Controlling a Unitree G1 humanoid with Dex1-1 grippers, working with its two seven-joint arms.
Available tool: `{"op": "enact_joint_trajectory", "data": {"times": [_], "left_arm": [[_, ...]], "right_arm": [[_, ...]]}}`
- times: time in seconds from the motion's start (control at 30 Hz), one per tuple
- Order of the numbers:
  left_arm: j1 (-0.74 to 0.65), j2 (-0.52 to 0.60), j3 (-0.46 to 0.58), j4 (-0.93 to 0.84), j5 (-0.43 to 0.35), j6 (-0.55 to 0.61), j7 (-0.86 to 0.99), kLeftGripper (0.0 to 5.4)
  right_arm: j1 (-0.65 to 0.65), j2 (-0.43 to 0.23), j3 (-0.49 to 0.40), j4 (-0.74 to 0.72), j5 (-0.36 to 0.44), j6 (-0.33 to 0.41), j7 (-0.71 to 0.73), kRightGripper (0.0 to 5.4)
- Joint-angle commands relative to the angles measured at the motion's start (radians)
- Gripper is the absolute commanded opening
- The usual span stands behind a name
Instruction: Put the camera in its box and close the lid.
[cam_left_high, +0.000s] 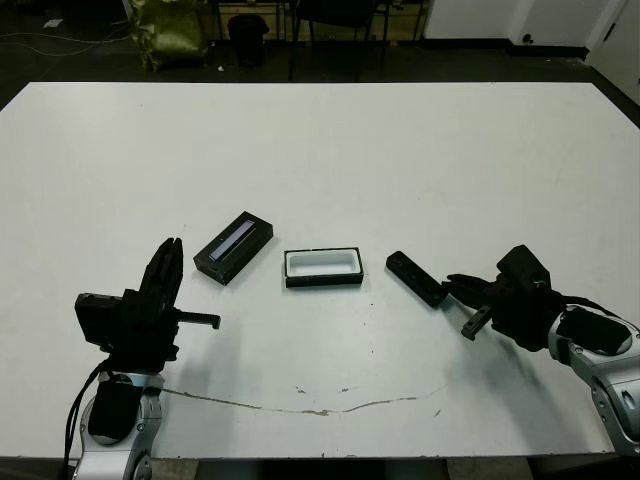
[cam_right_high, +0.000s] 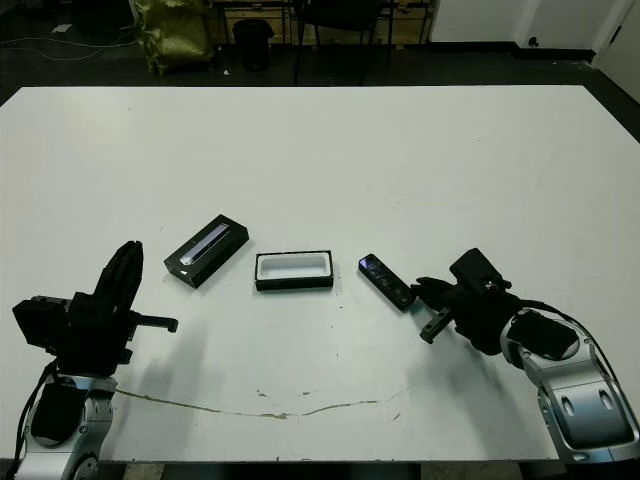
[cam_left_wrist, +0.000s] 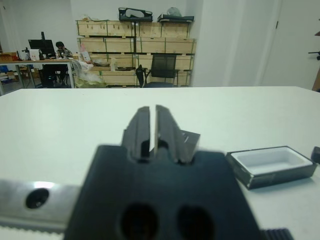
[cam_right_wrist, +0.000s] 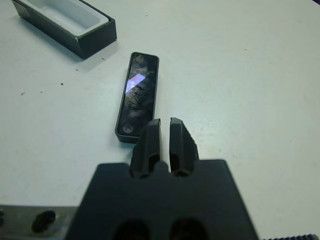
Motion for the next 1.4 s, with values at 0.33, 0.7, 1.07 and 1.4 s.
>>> {"op": "enact_joint_trajectory", "data": {"times": [0.33, 0.7, 1.07, 1.4], "left_arm": [[0.012, -0.002, 0.0, 0.02, 0.003, 0.002, -0.003, 0.02], [0.017, -0.003, 0.0, 0.009, 0.01, 0.015, -0.001, 0.02], [0.016, -0.003, -0.001, 0.017, 0.004, 0.007, -0.01, 0.02], [0.018, -0.004, -0.001, 0.024, 0.005, -0.003, -0.013, 0.02]], "right_arm": [[0.033, -0.007, 0.022, -0.013, -0.007, 0.018, -0.007, 0.0], [0.099, 0.165, -0.068, -0.018, -0.165, -0.129, -0.397, 0.0], [0.18, 0.285, -0.128, -0.223, -0.071, -0.179, -0.442, 0.0], [0.267, 0.271, -0.084, -0.39, 0.11, -0.114, -0.321, 0.0]]}}
